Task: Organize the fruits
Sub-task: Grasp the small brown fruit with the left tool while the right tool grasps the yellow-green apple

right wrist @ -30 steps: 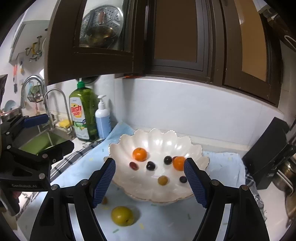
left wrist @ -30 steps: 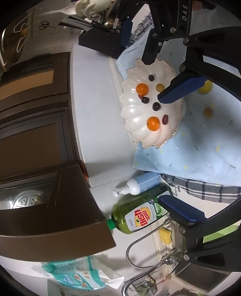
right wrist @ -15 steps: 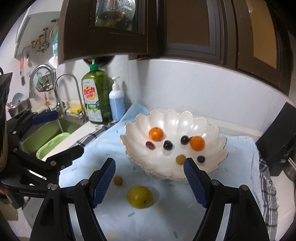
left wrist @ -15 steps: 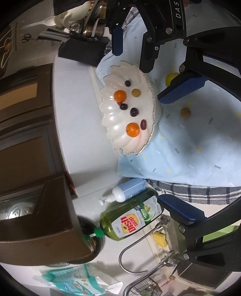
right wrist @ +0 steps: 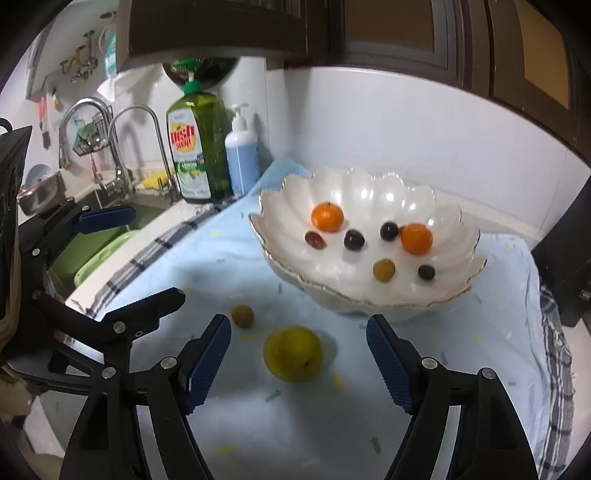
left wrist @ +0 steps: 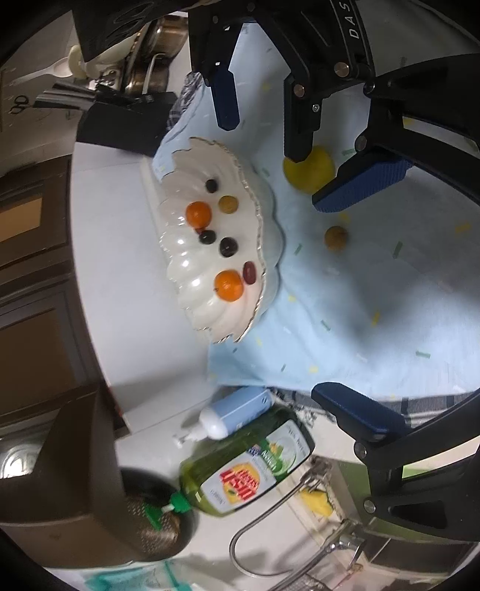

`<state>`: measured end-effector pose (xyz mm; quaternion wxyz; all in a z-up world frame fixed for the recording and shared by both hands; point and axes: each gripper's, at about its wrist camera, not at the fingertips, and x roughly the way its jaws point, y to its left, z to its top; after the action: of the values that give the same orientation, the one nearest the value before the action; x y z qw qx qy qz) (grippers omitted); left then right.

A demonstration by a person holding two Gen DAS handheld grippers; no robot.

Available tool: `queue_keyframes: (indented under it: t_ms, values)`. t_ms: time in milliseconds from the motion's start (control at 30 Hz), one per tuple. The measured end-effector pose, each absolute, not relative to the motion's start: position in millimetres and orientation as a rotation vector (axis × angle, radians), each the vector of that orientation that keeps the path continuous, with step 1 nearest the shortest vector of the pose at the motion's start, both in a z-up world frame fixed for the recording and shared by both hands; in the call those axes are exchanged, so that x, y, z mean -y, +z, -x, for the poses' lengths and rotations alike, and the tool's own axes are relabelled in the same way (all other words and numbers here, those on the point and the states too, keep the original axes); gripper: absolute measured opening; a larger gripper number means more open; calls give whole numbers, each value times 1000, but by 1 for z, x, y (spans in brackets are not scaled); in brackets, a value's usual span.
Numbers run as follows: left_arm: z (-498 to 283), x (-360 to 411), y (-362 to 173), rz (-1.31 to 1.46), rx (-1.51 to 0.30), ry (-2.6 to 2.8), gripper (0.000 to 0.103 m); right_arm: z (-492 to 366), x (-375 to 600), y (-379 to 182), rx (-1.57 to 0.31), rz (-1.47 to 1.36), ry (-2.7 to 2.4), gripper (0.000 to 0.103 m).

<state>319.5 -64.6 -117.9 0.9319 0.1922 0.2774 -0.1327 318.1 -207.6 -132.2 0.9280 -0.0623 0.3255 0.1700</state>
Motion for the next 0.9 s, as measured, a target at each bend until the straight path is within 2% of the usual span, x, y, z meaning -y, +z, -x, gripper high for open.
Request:
queue_keyframes:
  t_ms: [333, 800, 900]
  values:
    - [-334, 72, -148, -420, -609, -338, 78, -333, 206, -156, -737, 124, 351, 75]
    - [-357, 84, -176, -417, -709, -422, 59, -348, 206, -176, -808, 81, 379, 63]
    - [-361, 88, -179, -419, -728, -433, 51, -350, 206, -178, -820, 67, 387, 62]
